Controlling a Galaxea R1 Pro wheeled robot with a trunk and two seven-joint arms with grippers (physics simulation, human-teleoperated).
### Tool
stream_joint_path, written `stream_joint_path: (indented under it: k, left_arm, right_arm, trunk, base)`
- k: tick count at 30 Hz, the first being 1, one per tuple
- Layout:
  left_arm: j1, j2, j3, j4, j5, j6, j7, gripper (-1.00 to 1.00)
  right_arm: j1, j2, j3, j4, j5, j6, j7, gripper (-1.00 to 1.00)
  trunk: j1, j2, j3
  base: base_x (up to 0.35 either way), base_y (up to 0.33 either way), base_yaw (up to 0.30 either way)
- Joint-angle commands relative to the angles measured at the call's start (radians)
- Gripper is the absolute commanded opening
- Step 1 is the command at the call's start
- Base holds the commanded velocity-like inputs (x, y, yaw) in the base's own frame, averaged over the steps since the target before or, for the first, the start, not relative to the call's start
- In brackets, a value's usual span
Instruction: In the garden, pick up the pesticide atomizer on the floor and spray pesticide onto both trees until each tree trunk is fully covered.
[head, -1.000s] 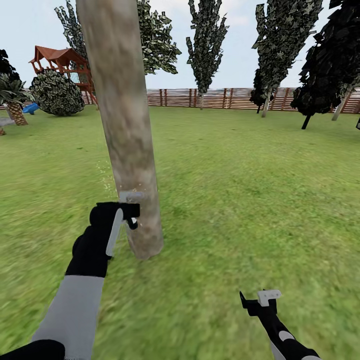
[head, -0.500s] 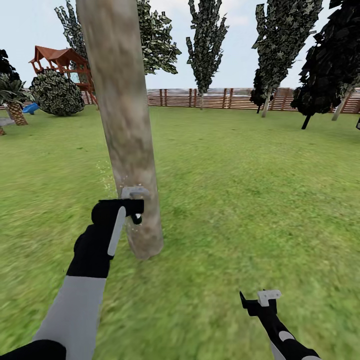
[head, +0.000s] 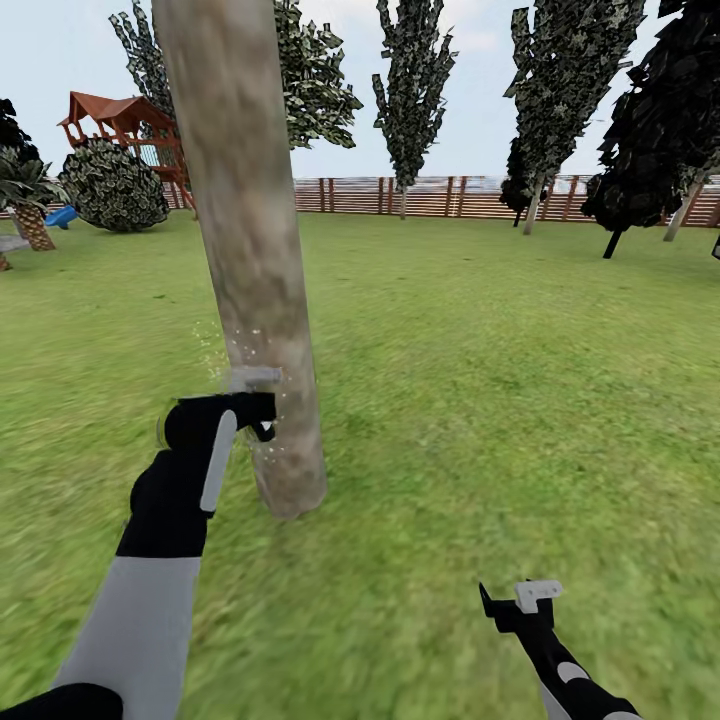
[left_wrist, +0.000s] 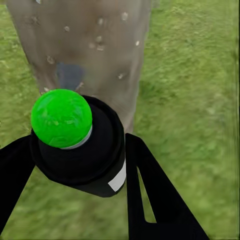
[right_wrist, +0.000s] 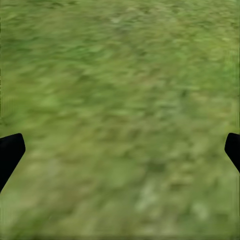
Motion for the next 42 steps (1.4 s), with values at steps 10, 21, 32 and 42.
stream_joint_path:
  k: [10,21,32,42]
  left_arm:
    - [0.172,0.018,0.002,0.033,-0.013,-0.022,0.005,-1.0]
    - [0.197,0.017,0.006,0.184,-0.024,-0.145,0.015,-1.0]
    - [0.223,0.008,0.062,0.624,-0.006,-0.607,0.198,-1.0]
    - [0.24,0.007,0.067,0.647,-0.008,-0.689,0.212,-1.0]
  right_arm:
    - [0.001,0.002,0.0,0.0,0.0,0.0,0.0,1.0]
    - [0.003,0.002,0.0,0.0,0.0,0.0,0.0,1.0]
    - [0.007,0.001,0.0,0.0,0.0,0.0,0.0,1.0]
    - [0.008,0.001,0.0,0.0,0.0,0.0,-0.002,1.0]
  trunk:
    - [0.0,0.0,0.0]
    - [0.0,0.0,0.0]
    - [0.0,0.0,0.0]
    - [0.0,0.0,0.0]
  base:
    - [0.0,0.0,0.0]
    - [-0.169,0.0,0.0]
    - [-0.005,0.0,0.0]
    - [0.054,-0.213,0.027]
